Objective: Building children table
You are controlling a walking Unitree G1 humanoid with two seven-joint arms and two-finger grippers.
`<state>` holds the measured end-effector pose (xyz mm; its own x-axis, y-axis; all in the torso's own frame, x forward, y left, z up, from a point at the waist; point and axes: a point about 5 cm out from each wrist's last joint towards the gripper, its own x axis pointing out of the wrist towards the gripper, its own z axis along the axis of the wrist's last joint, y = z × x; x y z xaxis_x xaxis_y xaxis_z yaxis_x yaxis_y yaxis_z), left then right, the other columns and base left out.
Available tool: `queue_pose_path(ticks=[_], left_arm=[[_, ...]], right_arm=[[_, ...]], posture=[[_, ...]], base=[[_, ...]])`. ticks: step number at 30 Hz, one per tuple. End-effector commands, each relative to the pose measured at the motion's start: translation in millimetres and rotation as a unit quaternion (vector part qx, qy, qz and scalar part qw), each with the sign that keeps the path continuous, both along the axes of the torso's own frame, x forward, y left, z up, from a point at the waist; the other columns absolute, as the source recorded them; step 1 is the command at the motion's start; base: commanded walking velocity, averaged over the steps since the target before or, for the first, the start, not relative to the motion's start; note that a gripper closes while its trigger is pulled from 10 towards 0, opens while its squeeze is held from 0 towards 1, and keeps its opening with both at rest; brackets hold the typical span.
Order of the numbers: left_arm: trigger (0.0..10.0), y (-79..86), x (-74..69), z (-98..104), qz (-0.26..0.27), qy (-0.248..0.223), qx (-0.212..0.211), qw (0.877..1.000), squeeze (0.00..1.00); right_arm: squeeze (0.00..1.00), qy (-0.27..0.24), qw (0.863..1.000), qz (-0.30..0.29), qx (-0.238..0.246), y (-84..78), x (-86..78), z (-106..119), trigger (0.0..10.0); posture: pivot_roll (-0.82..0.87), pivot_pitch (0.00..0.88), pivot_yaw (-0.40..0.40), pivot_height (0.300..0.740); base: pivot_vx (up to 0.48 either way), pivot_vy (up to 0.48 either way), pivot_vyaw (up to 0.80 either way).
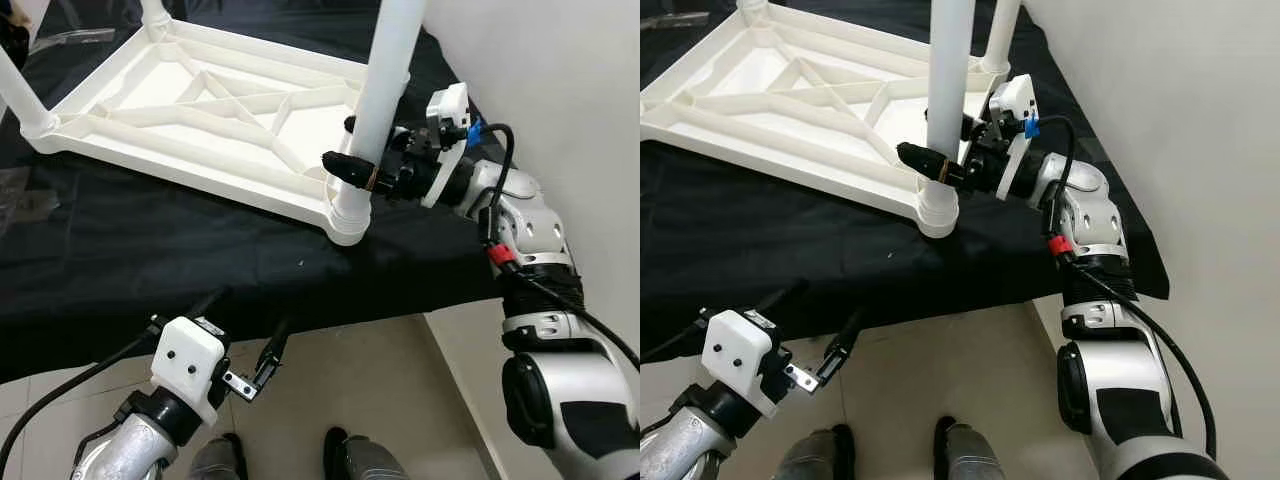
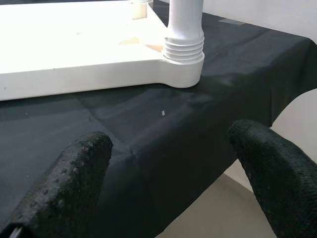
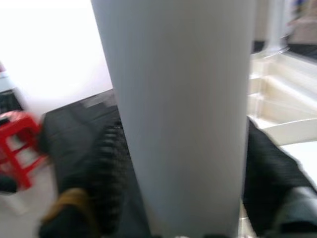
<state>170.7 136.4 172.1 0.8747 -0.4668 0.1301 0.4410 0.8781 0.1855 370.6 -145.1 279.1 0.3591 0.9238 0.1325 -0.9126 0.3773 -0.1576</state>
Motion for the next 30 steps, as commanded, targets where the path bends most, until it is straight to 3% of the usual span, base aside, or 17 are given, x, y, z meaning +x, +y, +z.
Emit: queue_pose_path(ticks=[1,7,12,14,16,17,18,19,20,21,22,23,24,25,28,29,30], left_arm=[[10.0,-1.7,-3.9,0,-0.006,0.007,-0.001,1.0,0.0],[10.0,-2.4,-1.6,1,-0.006,0.006,-0.002,1.0,0.0],[10.0,-3.0,2.7,0,-0.009,0.005,-0.003,1.0,0.0],[10.0,-3.8,3.9,-1,-0.009,0.004,-0.004,1.0,0.0],[10.0,-5.8,7.1,-2,-0.008,0.0,-0.006,1.0,0.0],[10.0,-5.8,7.1,-2,-0.008,0.0,-0.006,1.0,0.0],[10.0,-6.1,10.0,-3,-0.005,-0.003,-0.006,1.0,0.0],[10.0,-6.0,12.5,-4,-0.004,-0.004,-0.006,1.0,0.0],[10.0,-6.9,15.7,-5,-0.003,-0.006,-0.005,1.0,0.0],[10.0,-6.9,15.7,-5,-0.003,-0.006,-0.005,1.0,0.0],[10.0,-8.4,20.5,-6,-0.006,-0.008,-0.003,1.0,0.0],[10.0,-9.7,24.7,-7,-0.01,-0.009,-0.002,1.0,0.0],[10.0,-9.7,24.7,-7,-0.01,-0.009,-0.002,1.0,0.0],[10.0,-11.1,30.1,-9,-0.015,-0.01,0.002,1.0,0.0],[10.0,-11.3,31.9,-10,-0.016,-0.012,0.004,1.0,0.0],[10.0,-10.7,32.6,-10,-0.014,-0.013,0.006,1.0,0.0],[10.0,-10.7,32.6,-10,-0.014,-0.013,0.006,1.0,0.0]], right_arm=[[0.0,-0.015,1.0,0.025,-0.004,-4.2,-0.6,8,0.0],[0.0,-0.026,0.999,0.047,-0.006,-12.8,-0.8,18,0.0],[0.0,-0.044,0.998,0.009,-0.037,-12.4,-3.0,16,0.0],[0.0,-0.025,0.999,-0.014,-0.037,-11.1,-6.0,11,0.0],[0.0,0.036,0.991,-0.13,-0.017,-3.1,-15.4,-12,0.0],[0.0,0.036,0.991,-0.13,-0.017,-3.1,-15.4,-12,0.0],[0.0,0.088,0.953,-0.288,-0.013,10.2,-25.1,-48,0.0],[0.0,0.119,0.906,-0.405,-0.009,12.0,-36.0,-69,0.0],[0.0,0.154,0.885,-0.439,-0.013,29.6,-50.7,-92,0.0],[0.0,0.154,0.885,-0.439,-0.013,29.6,-50.7,-92,0.0],[0.0,0.161,0.891,-0.424,-0.011,48.4,-55.6,-101,0.0],[0.0,0.154,0.908,-0.39,-0.005,64.3,-50.5,-100,0.0],[0.0,0.154,0.908,-0.39,-0.005,64.3,-50.5,-100,0.0],[0.0,0.143,0.928,-0.345,0.008,84.0,-37.7,-93,0.0],[0.0,0.136,0.932,-0.336,0.019,90.5,-31.3,-85,0.0],[0.0,0.126,0.934,-0.335,0.02,92.2,-27.9,-78,8.9],[0.0,0.126,0.934,-0.335,0.02,92.2,-27.9,-78,8.9]], posture=[[0.13,0.308,-0.08,0.74],[0.11,0.302,-0.078,0.74],[0.08,0.286,-0.098,0.74],[0.06,0.273,-0.125,0.74],[0.06,0.257,-0.149,0.74],[0.06,0.257,-0.149,0.74],[0.04,0.233,-0.146,0.74],[0.03,0.227,-0.141,0.74],[0.02,0.213,-0.129,0.74],[0.02,0.213,-0.129,0.74],[0.02,0.197,-0.129,0.74],[0.02,0.18,-0.13,0.74],[0.02,0.18,-0.13,0.74],[0.02,0.166,-0.133,0.74],[0.02,0.166,-0.134,0.74],[0.03,0.164,-0.137,0.74],[0.03,0.164,-0.137,0.74]], base=[[0.0,0.0,0.0],[0.0,0.0,0.0],[0.0,0.0,0.0],[0.0,0.0,0.0],[0.0,0.0,0.0],[0.0,0.0,0.0],[0.0,0.0,0.0],[0.0,0.0,0.0],[0.0,0.0,0.0],[0.0,0.0,0.0],[0.0,0.0,0.0],[0.0,0.0,0.0],[0.0,0.0,0.0],[0.0,0.0,0.0],[0.0,0.0,0.0],[0.0,0.0,0.0],[0.0,0.0,0.0]])
